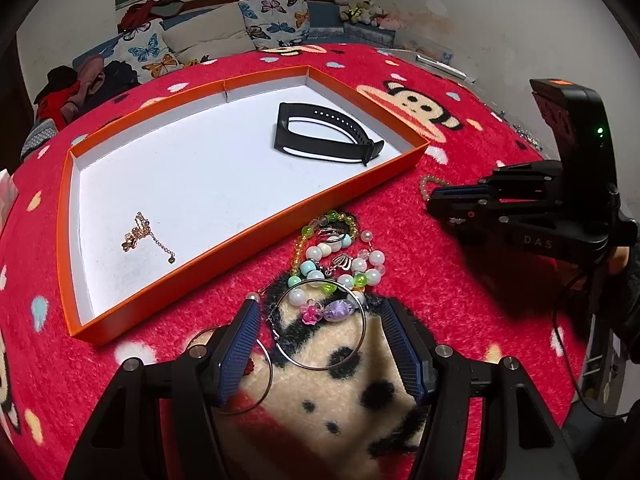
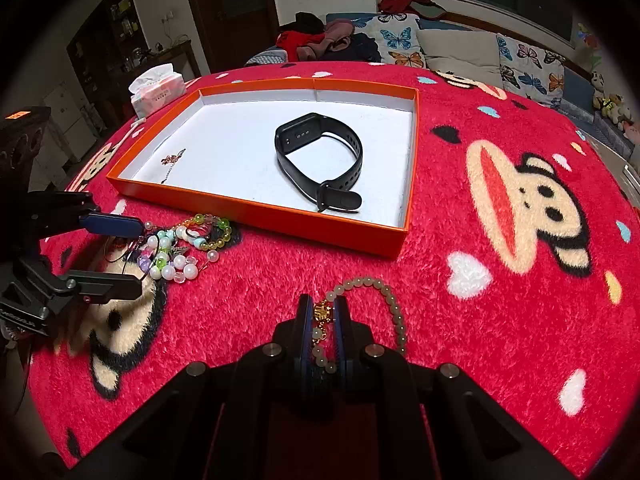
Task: Organize jewelry
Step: 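Grasp the silver hoop earring with the left tool while the right tool lifts the bracelet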
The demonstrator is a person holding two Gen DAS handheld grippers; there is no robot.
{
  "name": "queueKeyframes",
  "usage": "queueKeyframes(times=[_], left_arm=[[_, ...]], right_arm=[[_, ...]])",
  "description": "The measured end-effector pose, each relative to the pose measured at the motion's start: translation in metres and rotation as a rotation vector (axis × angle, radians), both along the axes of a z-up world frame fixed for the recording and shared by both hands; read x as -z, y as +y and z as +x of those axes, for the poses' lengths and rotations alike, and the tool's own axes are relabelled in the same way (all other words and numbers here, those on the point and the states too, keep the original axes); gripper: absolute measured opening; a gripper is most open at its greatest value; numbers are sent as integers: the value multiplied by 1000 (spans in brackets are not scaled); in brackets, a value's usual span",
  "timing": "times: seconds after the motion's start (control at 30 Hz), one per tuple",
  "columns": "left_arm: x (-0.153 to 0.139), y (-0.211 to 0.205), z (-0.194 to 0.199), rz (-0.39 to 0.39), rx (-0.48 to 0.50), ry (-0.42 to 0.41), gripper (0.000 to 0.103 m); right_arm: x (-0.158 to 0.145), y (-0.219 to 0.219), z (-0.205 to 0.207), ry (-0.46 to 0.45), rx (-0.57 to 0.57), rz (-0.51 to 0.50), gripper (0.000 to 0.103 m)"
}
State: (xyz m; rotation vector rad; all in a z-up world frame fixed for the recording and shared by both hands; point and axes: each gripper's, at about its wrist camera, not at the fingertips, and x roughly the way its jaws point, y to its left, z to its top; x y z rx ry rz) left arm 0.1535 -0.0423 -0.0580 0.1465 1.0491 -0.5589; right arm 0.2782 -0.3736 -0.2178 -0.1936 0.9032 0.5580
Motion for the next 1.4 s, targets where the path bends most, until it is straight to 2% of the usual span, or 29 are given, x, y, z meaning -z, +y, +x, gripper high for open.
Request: queueKeyframes(times=[0.3,0.47,0.77,1.13,1.4], left_arm=[[2,-3,-4,19,32,-29,66],[3,-3,-5,28,26,-45,56],[-7,-1,-9,14,9,-73,56],[-43,13,-11,-31,-56,-128,56],[-70,31,9,-40,-117,-178,56]], right_arm=[[0,1,0,0,-1,-1,12],[-1,0,-1,-4,1,2,12],[-9,-7,-5,-15,0,30,12],[-53,-21,-6,-54,3,133,12],[-84,-17,7,-107,-11,177,12]])
